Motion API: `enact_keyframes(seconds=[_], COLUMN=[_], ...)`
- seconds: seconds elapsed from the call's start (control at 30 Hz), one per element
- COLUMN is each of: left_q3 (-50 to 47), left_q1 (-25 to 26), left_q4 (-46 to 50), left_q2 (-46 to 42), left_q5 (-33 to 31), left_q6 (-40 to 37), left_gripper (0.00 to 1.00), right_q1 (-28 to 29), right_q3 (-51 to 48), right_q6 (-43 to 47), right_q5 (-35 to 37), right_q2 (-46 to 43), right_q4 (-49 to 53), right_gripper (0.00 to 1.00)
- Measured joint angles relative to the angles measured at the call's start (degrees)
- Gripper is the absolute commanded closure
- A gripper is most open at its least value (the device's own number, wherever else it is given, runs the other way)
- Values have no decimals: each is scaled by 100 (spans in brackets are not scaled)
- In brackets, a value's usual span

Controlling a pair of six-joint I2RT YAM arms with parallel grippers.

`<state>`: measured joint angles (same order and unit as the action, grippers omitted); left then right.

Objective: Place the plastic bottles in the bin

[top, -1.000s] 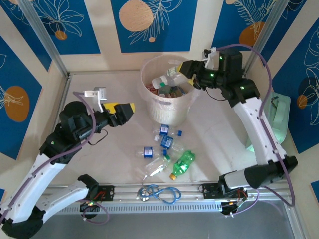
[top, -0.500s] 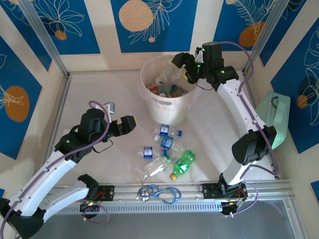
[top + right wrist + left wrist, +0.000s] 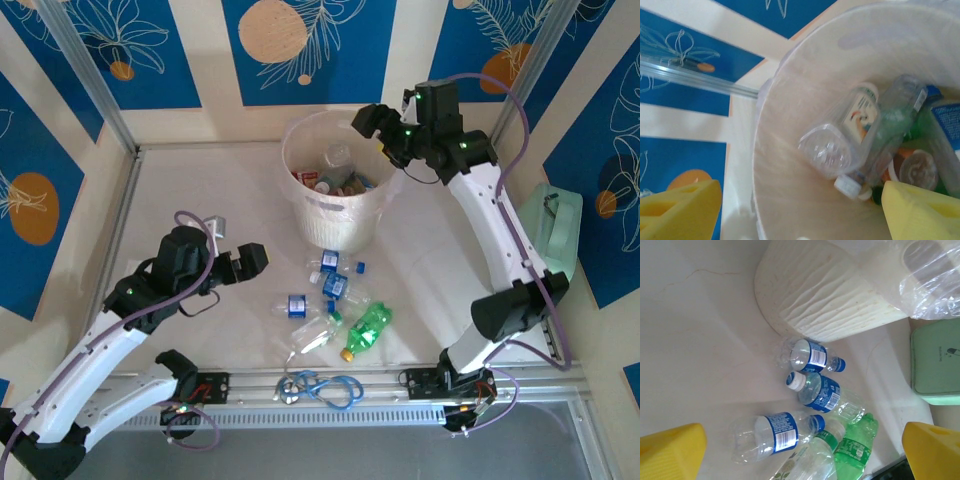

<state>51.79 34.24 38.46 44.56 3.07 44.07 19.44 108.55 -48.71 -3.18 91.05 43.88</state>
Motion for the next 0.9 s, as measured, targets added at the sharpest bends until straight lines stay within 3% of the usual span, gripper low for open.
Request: enact_keyframes(seconds=[0.23, 0.6, 0.9], left_q3=[-70, -461, -693], left_q1=[0, 0, 0], left_q4=[184, 247, 35], left_q2=[-103, -201, -125], left_q5=[-109, -116, 13], left_q6=[26, 129, 267], left_gripper=[3, 6, 6], right_q1=[1117, 2830, 3346], right_q3=[-289, -2326, -2732], right_q6=[538, 627, 503], right_q5=[726, 1816, 2376], right_q2=[-1196, -3036, -3320], right_q4=[404, 680, 844], right_gripper=[16, 17, 17])
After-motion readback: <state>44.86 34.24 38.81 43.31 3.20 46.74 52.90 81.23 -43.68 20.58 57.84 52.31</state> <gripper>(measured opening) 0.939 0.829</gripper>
